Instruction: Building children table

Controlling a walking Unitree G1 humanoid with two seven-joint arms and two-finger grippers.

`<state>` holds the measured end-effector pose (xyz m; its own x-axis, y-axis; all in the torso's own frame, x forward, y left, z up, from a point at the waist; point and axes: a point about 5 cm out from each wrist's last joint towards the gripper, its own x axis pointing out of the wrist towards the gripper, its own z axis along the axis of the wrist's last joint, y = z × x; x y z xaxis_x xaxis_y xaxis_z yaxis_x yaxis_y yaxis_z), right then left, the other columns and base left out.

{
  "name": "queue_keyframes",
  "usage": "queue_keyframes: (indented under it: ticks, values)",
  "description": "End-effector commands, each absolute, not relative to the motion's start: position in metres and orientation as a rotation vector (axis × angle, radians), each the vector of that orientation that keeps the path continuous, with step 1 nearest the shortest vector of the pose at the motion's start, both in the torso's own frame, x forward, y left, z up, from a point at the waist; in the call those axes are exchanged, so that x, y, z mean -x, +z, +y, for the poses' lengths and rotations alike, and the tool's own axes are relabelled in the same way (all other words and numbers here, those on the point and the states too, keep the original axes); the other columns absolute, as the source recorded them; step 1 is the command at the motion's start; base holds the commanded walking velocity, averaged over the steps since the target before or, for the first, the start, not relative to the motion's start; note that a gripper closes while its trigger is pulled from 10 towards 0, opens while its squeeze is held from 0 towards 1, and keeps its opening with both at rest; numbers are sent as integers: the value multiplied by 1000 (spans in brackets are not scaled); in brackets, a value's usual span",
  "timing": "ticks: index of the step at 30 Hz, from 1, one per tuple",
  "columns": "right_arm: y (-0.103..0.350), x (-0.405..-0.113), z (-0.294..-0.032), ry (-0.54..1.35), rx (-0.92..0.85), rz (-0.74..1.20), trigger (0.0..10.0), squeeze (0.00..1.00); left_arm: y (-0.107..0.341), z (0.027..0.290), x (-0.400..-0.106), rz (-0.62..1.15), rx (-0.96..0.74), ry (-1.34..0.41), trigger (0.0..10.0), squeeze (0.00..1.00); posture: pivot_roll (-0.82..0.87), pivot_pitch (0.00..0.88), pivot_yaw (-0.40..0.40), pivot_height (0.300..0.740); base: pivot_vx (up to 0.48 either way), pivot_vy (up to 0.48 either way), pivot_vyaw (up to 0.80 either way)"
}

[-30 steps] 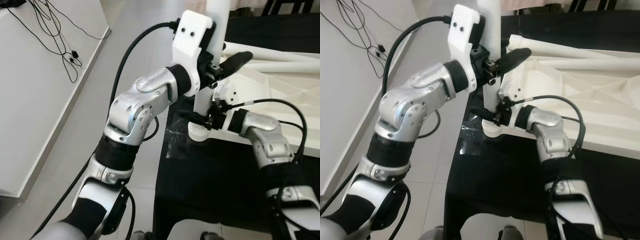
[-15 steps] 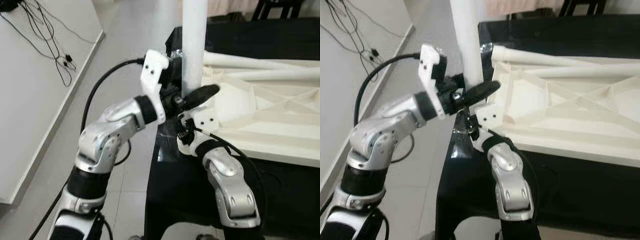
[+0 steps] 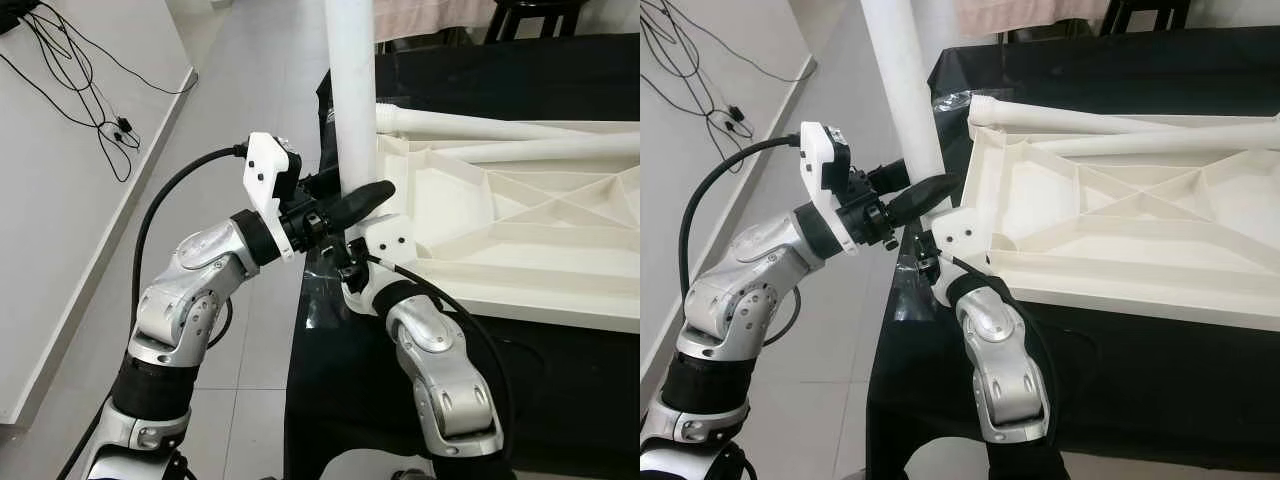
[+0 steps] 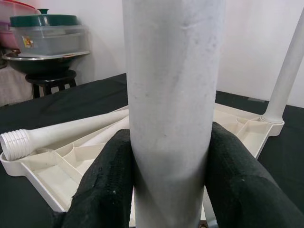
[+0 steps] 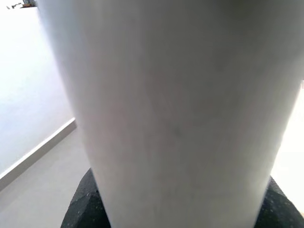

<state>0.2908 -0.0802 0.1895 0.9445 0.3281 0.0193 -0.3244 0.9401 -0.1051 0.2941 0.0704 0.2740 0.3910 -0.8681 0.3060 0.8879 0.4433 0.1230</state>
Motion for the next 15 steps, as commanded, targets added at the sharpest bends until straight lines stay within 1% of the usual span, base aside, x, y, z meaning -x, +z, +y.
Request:
queue_keyframes:
  ticks: [1,3,4,5,6,7,9,10,12,14,15]
  values:
    - [189,-301,-85,369,22,9,10000,0,255,58,-285,-254,16,-1245,0,0,-10,140,107,740,0,0,0]
    - [191,-304,-87,386,31,0,10000,0,256,57,-284,-256,11,-1249,0,0,-10,140,107,740,0,0,0]
    - [194,-310,-93,427,55,-24,10000,255,257,55,-283,-259,8,-1254,0,0,-8,141,106,740,0,0,0]
    - [194,-310,-93,427,55,-24,10000,255,257,55,-283,-259,8,-1254,0,0,-8,141,106,740,0,0,0]
    - [200,-321,-105,460,87,-50,10000,1000,258,52,-282,-266,6,-1263,0,0,-5,139,106,740,0,0,0]
    - [200,-321,-105,460,87,-50,10000,1000,258,52,-282,-266,6,-1263,0,0,-5,139,106,740,0,0,0]
    - [205,-332,-116,496,120,-66,10000,1000,259,50,-282,-281,3,-1275,0,0,-3,139,109,740,0,0,0]
    - [205,-332,-116,496,120,-66,10000,1000,259,50,-282,-281,3,-1275,0,0,-3,139,109,740,0,0,0]
    - [210,-341,-126,526,163,-79,10000,1000,261,48,-281,-291,1,-1284,0,0,4,138,109,740,0,0,0]
    - [210,-341,-126,526,163,-79,10000,1000,261,48,-281,-291,1,-1284,0,0,4,138,109,740,0,0,0]
    - [212,-346,-131,552,179,-81,10000,1000,261,47,-281,-293,0,-1287,0,0,5,138,109,740,0,0,0]
